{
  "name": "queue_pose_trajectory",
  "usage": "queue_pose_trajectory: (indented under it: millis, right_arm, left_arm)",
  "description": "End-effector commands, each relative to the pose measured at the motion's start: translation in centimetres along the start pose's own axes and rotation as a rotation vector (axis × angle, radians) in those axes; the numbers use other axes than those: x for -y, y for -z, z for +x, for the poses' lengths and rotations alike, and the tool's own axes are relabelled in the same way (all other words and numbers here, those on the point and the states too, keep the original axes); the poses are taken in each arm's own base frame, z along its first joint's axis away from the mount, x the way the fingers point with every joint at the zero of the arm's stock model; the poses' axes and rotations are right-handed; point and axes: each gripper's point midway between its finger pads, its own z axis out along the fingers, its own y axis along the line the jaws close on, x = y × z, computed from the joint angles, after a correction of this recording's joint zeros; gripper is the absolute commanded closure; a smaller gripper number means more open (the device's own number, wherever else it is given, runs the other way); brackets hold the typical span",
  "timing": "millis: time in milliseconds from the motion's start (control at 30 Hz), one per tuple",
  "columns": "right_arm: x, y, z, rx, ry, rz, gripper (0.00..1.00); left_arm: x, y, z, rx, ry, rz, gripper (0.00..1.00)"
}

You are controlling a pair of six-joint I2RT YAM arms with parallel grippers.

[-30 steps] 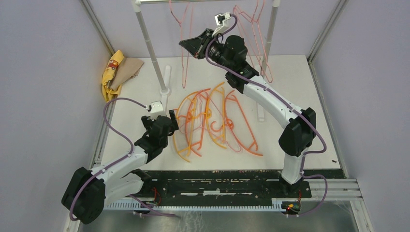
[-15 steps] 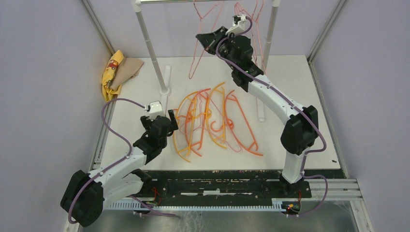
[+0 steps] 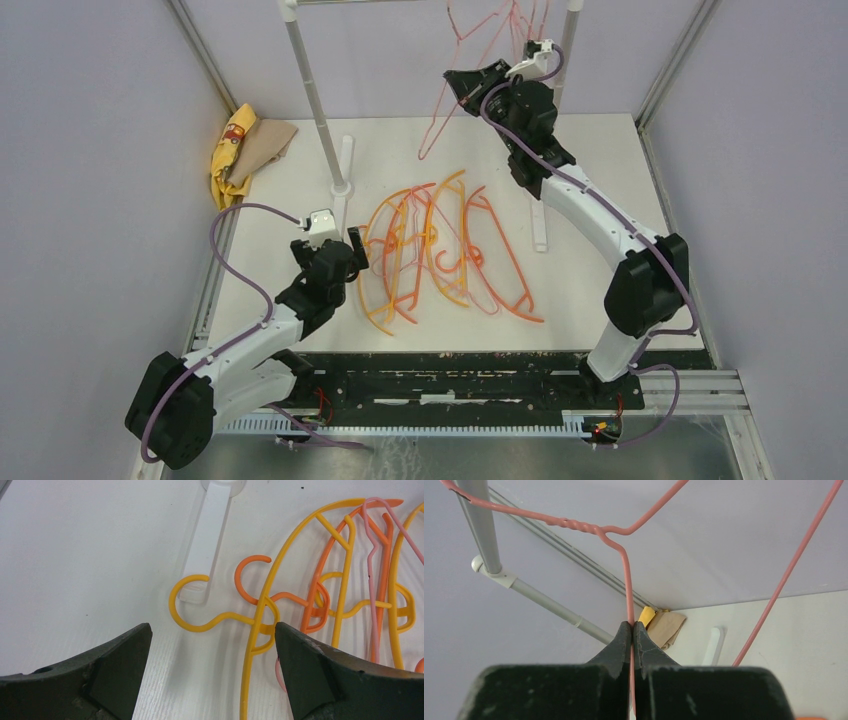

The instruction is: Organize the hangers

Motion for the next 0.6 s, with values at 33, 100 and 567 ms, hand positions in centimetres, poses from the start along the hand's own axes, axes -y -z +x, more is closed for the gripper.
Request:
queue_pose_trajectory:
  millis: [33,100,567]
  right_arm:
    - [-1.7,1.6,-4.1,0.102,-0.016,-0.024,1.0]
    - [-1.2,1.7,-4.1,0.103,-0.019,-0.007,0.99]
    - [-4.8,5.7,-5.1,0.043,0.112,-0.094,0.46]
  left_arm:
    - [0.3,0.0,-1.0,0.036,0.071,-0.002,0.01]
    - [0.3,0.1,-1.0,0.036,0.069,-0.003,0.01]
    - [0.3,0.0,-1.0,0.034,0.063,-0.005,0.01]
